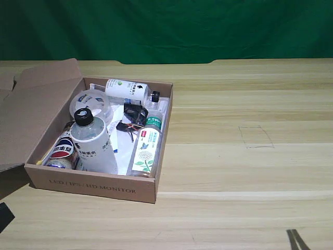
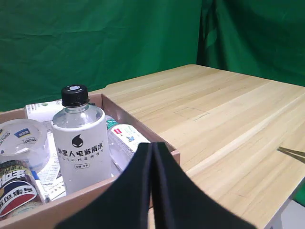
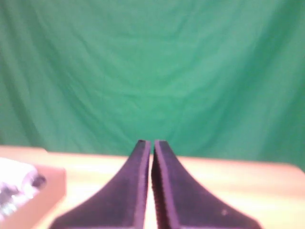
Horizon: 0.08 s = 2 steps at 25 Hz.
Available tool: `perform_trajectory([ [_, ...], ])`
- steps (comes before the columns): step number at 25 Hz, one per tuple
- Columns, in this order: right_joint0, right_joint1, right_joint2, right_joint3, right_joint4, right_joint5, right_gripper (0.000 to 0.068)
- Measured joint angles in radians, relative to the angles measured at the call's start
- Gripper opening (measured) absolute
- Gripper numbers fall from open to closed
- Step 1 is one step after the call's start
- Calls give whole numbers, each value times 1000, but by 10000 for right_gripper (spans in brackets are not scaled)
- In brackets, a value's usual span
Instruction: Place the white bottle into the box.
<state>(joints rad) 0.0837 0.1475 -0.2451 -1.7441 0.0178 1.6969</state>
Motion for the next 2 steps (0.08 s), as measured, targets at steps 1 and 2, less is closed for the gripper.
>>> perform_trajectory([
  [1, -25, -23, 47, 1, 4, 2, 4],
  [2, -45, -37, 68, 2, 6, 10, 4],
])
